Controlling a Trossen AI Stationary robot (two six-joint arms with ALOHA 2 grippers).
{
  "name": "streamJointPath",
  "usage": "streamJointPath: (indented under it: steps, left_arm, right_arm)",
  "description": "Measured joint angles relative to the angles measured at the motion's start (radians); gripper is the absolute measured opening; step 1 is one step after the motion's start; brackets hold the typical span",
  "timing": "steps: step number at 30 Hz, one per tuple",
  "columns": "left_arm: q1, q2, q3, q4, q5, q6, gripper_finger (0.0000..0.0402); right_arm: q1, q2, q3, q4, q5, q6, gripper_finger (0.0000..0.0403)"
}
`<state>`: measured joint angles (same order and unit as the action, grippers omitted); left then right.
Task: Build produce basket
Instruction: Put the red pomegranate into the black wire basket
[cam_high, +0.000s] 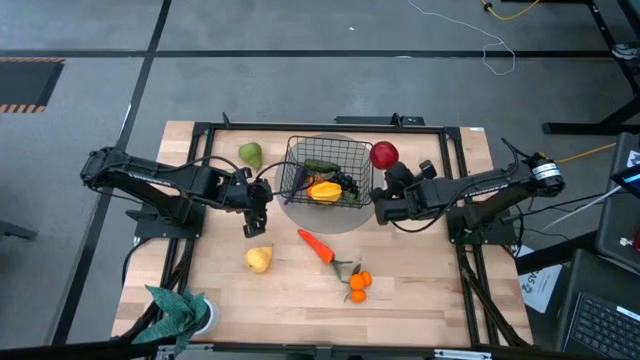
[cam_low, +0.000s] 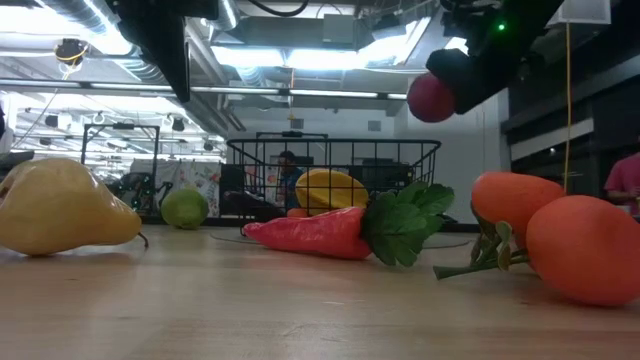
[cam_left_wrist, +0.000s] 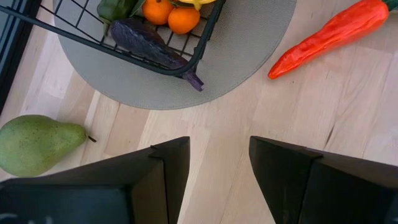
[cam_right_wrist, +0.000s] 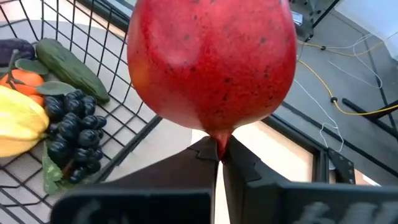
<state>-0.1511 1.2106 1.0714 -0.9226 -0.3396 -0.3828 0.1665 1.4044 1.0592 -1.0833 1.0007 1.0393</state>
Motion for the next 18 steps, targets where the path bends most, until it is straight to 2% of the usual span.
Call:
streamJointPath:
  steps: [5, 13, 18]
  left_arm:
    - [0.000, 0.000, 0.000, 0.000, 0.000, 0.000, 0.0154]
    - [0.000, 0.000, 0.000, 0.000, 0.000, 0.000, 0.0154]
    - [0.000, 0.000, 0.000, 0.000, 0.000, 0.000, 0.0154]
  right_arm:
    - [0.000, 0.000, 0.000, 0.052, 0.001, -0.005, 0.0000]
    - [0.000, 0.000, -0.001, 0.210, -0.003, -0.148, 0.0000]
    - [-0.001, 0.000, -0.001, 0.305, -0.083, -0.253, 0.0000]
